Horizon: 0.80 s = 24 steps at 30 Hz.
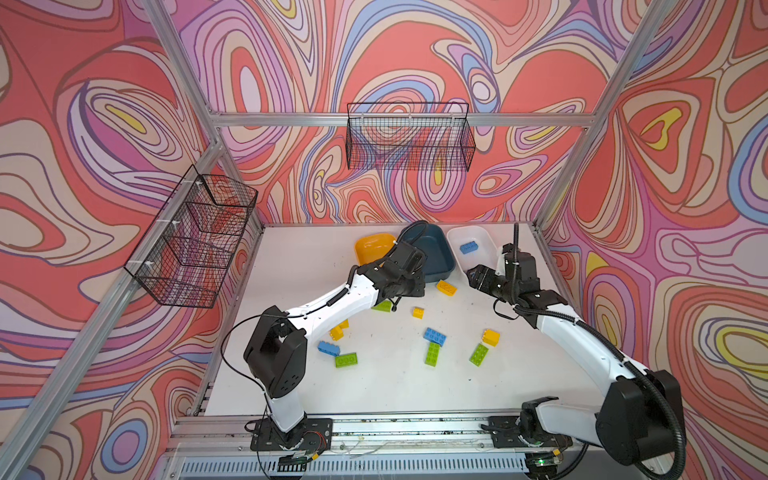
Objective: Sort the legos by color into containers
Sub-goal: 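Release the blue brick into the white tub while the right arm reaches out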
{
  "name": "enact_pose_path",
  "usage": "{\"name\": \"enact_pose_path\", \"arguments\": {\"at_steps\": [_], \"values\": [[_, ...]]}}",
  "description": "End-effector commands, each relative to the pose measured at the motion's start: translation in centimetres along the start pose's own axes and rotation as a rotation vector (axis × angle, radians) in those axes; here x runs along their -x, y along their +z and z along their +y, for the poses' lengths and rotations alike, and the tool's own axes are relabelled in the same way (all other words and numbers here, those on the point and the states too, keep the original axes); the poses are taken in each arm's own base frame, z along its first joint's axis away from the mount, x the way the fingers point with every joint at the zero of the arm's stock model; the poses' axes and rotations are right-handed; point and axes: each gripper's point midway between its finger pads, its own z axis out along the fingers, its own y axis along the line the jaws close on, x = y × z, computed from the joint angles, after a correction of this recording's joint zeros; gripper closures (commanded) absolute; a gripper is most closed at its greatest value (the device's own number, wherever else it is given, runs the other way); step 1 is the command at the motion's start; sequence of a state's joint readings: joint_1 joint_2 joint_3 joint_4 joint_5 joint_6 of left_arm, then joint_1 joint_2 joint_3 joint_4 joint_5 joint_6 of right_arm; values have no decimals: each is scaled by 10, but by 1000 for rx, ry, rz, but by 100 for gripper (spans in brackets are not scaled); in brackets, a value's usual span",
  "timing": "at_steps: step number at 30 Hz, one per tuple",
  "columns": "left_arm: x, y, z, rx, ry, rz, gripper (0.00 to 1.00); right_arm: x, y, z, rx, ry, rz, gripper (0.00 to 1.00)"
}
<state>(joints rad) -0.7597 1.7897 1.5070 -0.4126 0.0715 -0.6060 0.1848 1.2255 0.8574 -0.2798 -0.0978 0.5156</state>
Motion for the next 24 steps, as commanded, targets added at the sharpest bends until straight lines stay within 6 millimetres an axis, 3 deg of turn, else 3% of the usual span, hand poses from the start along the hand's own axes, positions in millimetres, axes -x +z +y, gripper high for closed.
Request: {"name": "enact_pose_path", "arguments": {"at_steps": [1, 6, 11, 19, 24], "values": [[13, 27, -38, -157, 20, -11, 71, -6, -20, 4, 34, 15, -10, 19], [36, 60, -74, -279, 23, -41, 71, -3, -48, 15, 106, -15, -78, 21], [51, 94, -102, -385, -9, -73, 71, 3, -58, 26, 159, -37, -99, 21], [67, 147, -120, -466, -38, -148, 71, 5, -66, 43, 255, -25, -124, 21], [74, 170, -131, -468, -23, -179, 70, 4, -68, 47, 282, -27, -133, 22]]}}
